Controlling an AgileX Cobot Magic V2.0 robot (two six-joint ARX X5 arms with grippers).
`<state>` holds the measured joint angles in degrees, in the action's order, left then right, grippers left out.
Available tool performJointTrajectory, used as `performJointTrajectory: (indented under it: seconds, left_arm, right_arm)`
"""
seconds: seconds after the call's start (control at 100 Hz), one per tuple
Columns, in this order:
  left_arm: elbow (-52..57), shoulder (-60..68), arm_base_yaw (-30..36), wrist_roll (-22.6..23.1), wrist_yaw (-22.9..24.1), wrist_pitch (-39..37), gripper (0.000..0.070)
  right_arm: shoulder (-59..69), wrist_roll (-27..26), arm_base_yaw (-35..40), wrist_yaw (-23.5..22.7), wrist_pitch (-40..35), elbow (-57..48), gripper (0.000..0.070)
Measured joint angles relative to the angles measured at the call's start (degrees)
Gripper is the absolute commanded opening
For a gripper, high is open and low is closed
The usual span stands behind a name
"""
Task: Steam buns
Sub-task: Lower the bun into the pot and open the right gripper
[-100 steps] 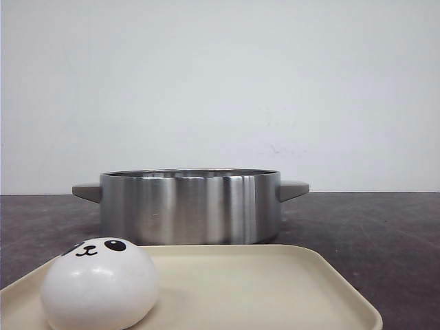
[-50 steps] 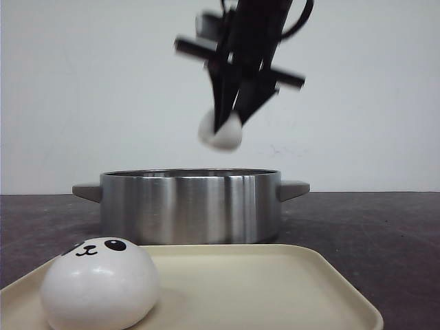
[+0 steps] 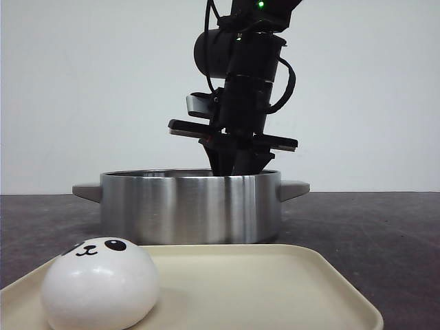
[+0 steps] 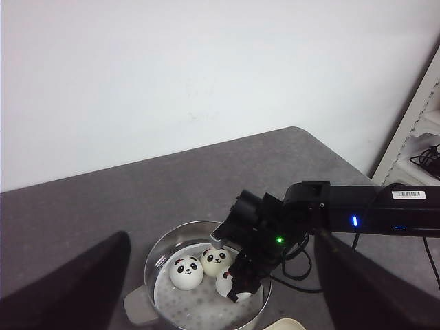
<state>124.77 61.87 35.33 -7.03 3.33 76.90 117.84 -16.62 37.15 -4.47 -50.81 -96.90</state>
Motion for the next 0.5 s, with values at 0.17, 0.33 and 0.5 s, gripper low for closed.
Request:
performJointTrajectory:
  seconds: [0.17,0.33,0.5]
  left_arm:
    - [0.0,0.0,0.0,0.0,0.0,0.42,0.0498]
    - [0.0,0.0,0.0,0.0,0.0,0.55,0.0498]
    - [0.0,0.0,0.0,0.0,0.0,0.74,0.0498]
  right_arm:
    - [0.0,-0.17,-0.44,0.0,0.04,0.0,0.0209]
    - [0.0,-0.85,-0.39,0.15,0.04,0.0,0.0337]
    - [0.0,-1.62,-0.39,0.15,0.09,0.0,0.0431]
